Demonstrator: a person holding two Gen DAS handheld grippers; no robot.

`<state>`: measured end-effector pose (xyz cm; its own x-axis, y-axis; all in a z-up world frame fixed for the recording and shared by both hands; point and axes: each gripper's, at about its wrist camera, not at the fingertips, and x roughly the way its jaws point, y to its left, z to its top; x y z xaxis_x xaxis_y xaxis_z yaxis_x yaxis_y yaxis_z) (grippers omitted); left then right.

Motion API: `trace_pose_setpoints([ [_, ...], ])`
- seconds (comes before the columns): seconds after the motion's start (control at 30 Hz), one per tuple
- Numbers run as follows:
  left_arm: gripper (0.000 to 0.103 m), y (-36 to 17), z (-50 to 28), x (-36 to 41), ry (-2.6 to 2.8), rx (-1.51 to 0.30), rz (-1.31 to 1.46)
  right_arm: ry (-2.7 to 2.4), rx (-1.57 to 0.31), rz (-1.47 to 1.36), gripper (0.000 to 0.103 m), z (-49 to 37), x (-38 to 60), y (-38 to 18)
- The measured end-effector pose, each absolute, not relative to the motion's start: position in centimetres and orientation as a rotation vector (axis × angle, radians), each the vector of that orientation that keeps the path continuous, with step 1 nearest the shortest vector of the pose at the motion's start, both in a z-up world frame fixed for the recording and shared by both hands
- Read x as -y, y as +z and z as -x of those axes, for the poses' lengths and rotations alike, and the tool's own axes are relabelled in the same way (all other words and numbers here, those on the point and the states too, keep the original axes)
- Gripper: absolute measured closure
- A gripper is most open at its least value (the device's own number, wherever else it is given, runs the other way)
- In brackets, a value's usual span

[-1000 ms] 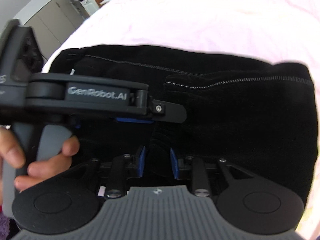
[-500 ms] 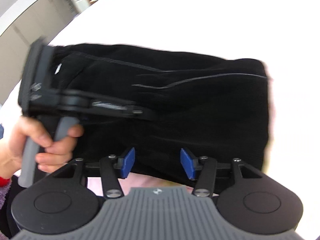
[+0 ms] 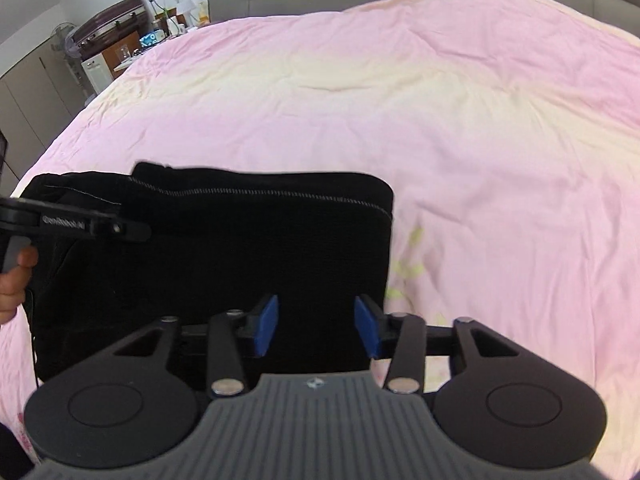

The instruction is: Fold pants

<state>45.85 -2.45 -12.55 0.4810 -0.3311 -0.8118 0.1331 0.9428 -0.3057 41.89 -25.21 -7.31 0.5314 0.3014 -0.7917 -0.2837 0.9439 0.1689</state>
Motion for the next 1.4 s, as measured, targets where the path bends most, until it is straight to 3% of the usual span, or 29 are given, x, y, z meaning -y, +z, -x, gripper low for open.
trace_pose_setpoints([
  [0.17, 0.073, -15.3, -45.4, 1.5, -0.268, -1.041, 0.235, 0.334, -0.945, 0.086, 0.065, -44.5, 24.2, -8.4],
  [0.47, 0.058, -18.3, -43.9, 0.2, -0.257, -0.967, 0.32, 0.305, -1.037, 0.177, 0.064, -47.6, 21.8, -16.8],
  [0.7, 0.05, -16.5, -42.9, 0.5, -0.211, -0.943, 0.308, 0.258, -1.057, 0.21, 0.064, -47.9, 21.0, -15.7],
  [0.97, 0.05, -11.8, -38.9, 1.7, -0.219, -0.871, 0.201, 0.242, -0.974, 0.234, 0.065, -43.6, 20.7, -11.6],
  [1.13, 0.056, -13.7, -39.2, 2.7, -0.176, -0.963, 0.14, 0.245, -1.039, 0.218, 0.066, -42.2, 21.1, -13.1],
  [1.4, 0.047, -15.6, -40.1, 2.1, -0.163, -1.021, 0.221, 0.257, -1.1, 0.234, 0.066, -43.1, 20.5, -15.9],
])
